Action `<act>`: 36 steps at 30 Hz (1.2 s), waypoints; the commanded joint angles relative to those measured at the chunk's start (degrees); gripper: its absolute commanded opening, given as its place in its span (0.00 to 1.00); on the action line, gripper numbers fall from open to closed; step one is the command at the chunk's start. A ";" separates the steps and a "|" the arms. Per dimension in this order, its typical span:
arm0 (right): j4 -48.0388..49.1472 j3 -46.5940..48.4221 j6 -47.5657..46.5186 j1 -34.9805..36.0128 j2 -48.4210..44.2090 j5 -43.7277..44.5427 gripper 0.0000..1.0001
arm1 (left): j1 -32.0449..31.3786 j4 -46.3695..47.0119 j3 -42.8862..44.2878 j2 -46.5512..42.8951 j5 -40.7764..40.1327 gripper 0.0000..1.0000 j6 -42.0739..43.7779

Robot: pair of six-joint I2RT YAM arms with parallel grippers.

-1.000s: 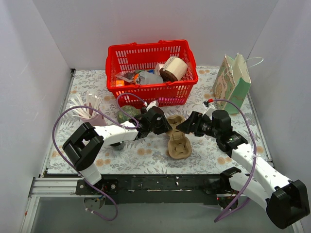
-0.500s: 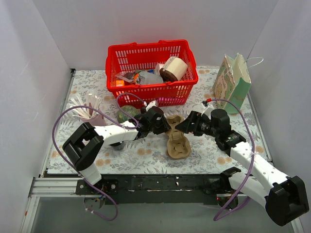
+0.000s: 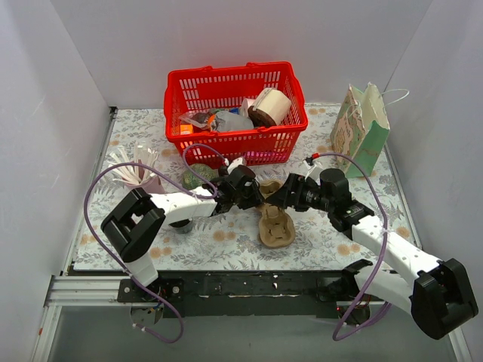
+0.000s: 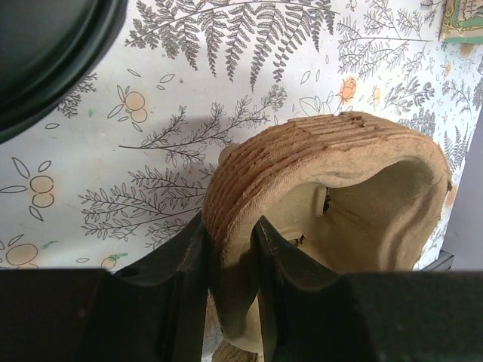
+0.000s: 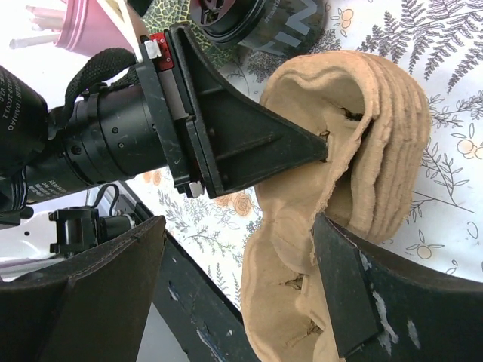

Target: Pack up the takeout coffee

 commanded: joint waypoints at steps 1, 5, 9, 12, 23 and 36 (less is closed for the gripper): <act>6.10 2.72 -0.69 1.04 1.08 -1.75 0.86 | -1.17 2.76 3.18 -0.44 3.92 0.00 -0.43; 1.03 3.68 -1.56 1.31 3.19 3.49 0.85 | -1.17 2.84 2.83 -1.41 3.30 0.00 -0.43; -7.32 5.27 -4.64 1.83 2.93 12.65 0.85 | -1.17 2.58 2.48 -1.94 2.43 0.00 -0.52; -8.93 5.71 -5.70 2.27 3.46 15.47 0.84 | -1.17 2.67 2.57 -1.94 2.42 0.00 -0.43; -9.27 10.81 -9.48 4.82 13.82 27.14 0.64 | -1.61 2.32 3.01 -2.38 3.83 0.00 2.73; -3.76 6.95 -15.71 5.53 13.92 23.31 0.01 | -1.52 1.79 2.48 -3.96 4.71 0.21 4.58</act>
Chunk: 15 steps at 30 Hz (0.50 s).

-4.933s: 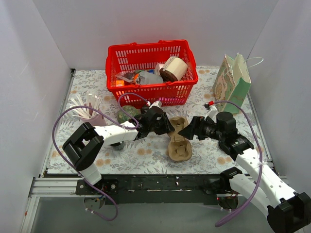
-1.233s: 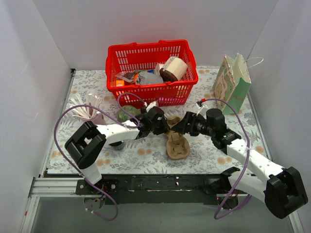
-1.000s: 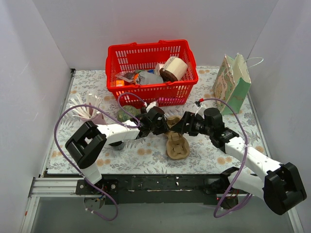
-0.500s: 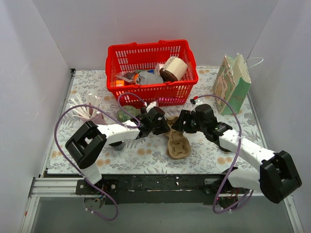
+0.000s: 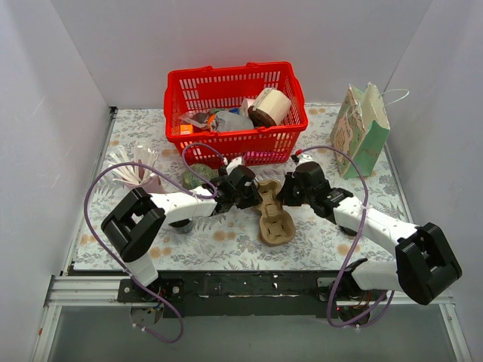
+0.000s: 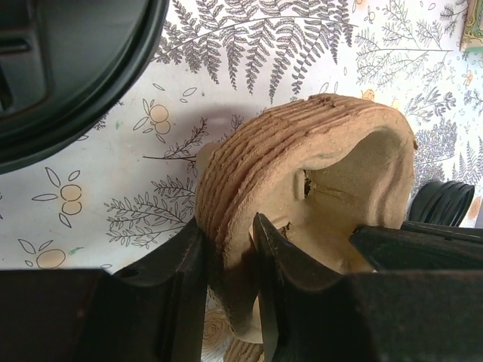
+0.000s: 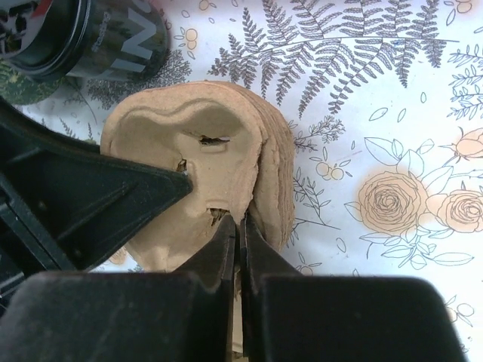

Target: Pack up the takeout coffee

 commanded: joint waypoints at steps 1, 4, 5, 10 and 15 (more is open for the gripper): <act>6.48 -3.04 -6.32 -0.40 -2.10 -1.74 0.01 | -1.37 2.73 1.85 -4.64 6.81 0.25 2.37; 7.28 -4.63 -9.30 -0.49 -3.77 -6.31 0.01 | -0.58 2.99 0.97 -6.04 8.90 0.40 2.28; 8.67 -5.24 -10.27 -0.49 -4.21 -7.63 0.01 | -0.32 3.95 0.01 -6.39 9.53 0.41 2.20; 17.64 -10.94 -13.70 -0.49 -9.30 -18.17 0.01 | 2.41 4.93 -1.84 -7.27 12.08 0.29 1.14; 25.90 -14.65 -17.39 -0.49 -14.23 -22.58 0.01 | 3.28 4.49 -2.02 -7.10 11.12 0.28 1.32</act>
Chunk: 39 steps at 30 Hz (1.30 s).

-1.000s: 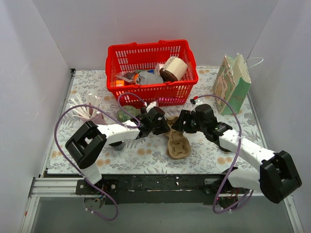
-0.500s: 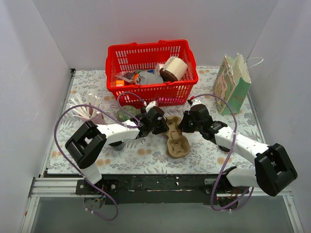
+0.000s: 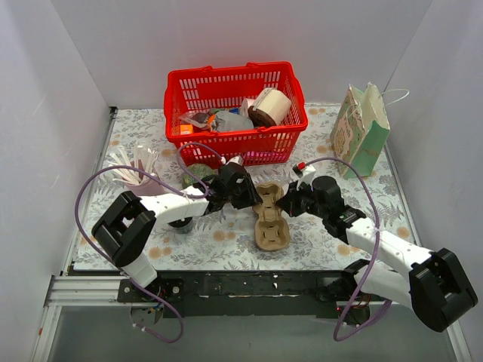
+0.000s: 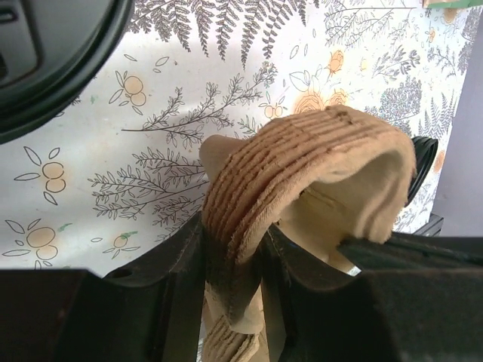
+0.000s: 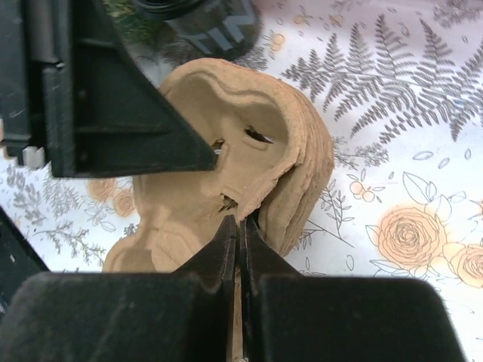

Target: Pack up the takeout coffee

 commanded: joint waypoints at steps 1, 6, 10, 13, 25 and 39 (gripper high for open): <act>11.79 -2.02 -4.59 0.80 -4.53 -11.72 0.01 | 0.79 3.57 0.49 -3.03 1.65 0.29 -0.17; 14.78 -3.77 -6.35 0.89 -6.38 -17.35 0.01 | 1.59 2.52 0.93 -2.07 1.56 0.24 -0.08; 17.34 -4.92 -9.41 0.89 -7.88 -22.27 0.01 | 1.59 1.81 1.28 -1.80 1.30 0.21 -0.08; 13.48 -3.34 -11.87 0.98 -7.18 -19.66 0.01 | 1.50 1.64 1.55 -1.80 1.65 0.18 0.00; 6.18 -1.23 -20.33 1.68 -6.73 -17.22 0.01 | 1.50 0.31 2.78 -1.53 4.73 0.34 1.85; 3.36 -0.70 -13.38 1.59 -9.28 -2.42 0.01 | 1.59 3.57 -0.73 -11.20 9.12 0.98 8.79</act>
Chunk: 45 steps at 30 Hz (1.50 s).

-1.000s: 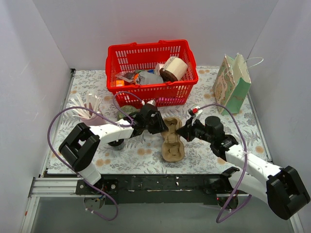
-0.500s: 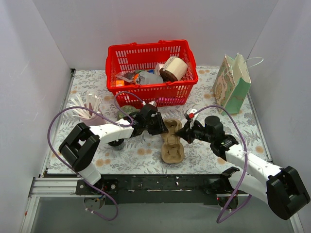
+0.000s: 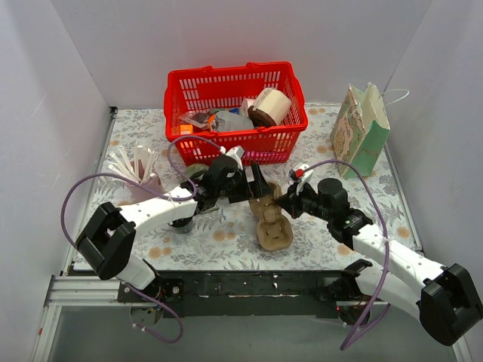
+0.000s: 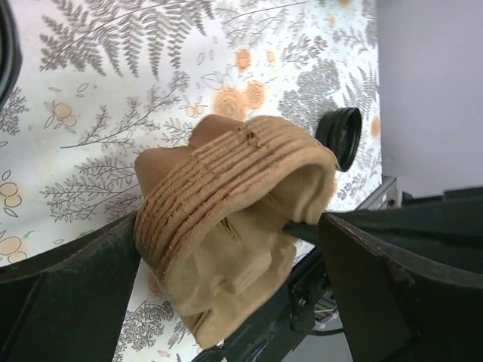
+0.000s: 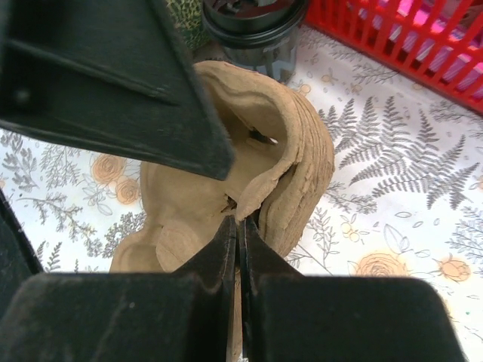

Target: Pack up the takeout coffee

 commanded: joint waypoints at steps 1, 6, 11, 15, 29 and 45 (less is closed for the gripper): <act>2.20 0.24 0.67 0.35 -2.20 3.38 0.01 | 0.01 2.65 -0.80 -5.56 3.48 0.98 4.20; 6.24 -1.78 -1.96 0.26 -4.05 0.74 0.01 | 0.97 1.78 -0.72 -8.56 1.82 0.98 4.12; 5.89 -2.31 -3.37 0.35 -3.78 3.02 0.01 | 1.95 -5.95 2.71 -9.79 -5.03 0.98 5.26; 4.06 -1.70 -4.25 0.35 -4.84 4.95 0.01 | 1.95 -9.91 5.34 -9.88 -8.03 0.98 6.84; 2.82 -0.47 -7.85 0.35 -2.11 0.74 0.01 | 1.86 -10.35 17.12 3.38 3.30 0.98 14.48; 2.38 -0.11 -9.44 0.35 -2.90 -1.20 0.01 | -2.53 -22.65 28.81 13.93 -3.89 0.93 28.90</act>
